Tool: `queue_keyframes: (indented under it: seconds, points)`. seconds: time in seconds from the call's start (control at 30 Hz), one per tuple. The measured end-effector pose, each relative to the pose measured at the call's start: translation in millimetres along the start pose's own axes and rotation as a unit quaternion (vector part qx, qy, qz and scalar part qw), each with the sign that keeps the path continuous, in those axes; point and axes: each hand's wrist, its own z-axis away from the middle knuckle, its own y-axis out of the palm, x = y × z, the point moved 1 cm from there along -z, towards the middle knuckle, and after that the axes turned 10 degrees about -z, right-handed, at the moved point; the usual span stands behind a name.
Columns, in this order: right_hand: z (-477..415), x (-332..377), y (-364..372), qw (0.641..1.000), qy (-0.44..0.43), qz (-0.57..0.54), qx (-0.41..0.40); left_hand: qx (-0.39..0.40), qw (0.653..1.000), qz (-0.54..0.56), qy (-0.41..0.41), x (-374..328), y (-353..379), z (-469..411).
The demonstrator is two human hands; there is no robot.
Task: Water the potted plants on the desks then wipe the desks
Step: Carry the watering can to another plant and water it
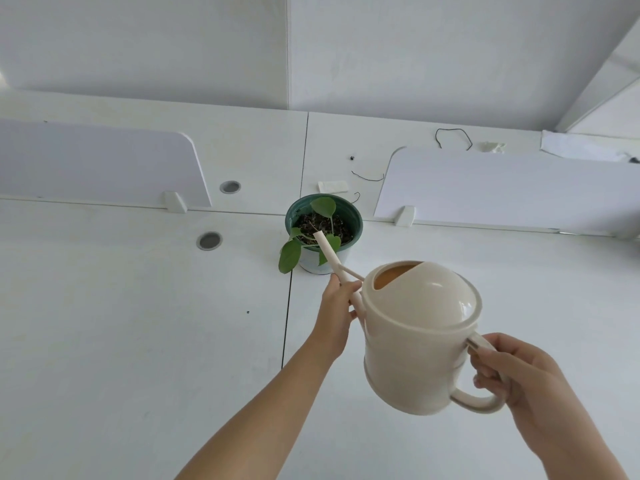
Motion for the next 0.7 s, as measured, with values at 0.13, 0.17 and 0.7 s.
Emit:
queue_keyframes:
  seconds: [0.13, 0.17, 0.7]
  points:
    - [0.7, -1.1, -12.8, 1.0, 0.004, 0.001, -0.011, 0.016, 1.0, -0.002, -0.002, 2.6, 12.2, -2.4]
    - [0.7, -1.0, -15.2, 1.0, 0.002, 0.005, -0.019, 0.022, 1.0, -0.004, -0.001, 3.0, 15.6, -3.0]
    - [-26.3, 29.8, -16.0, 0.999, -0.021, 0.009, -0.049, 0.023, 0.999, -0.015, -0.018, -18.8, 50.8, -42.2]
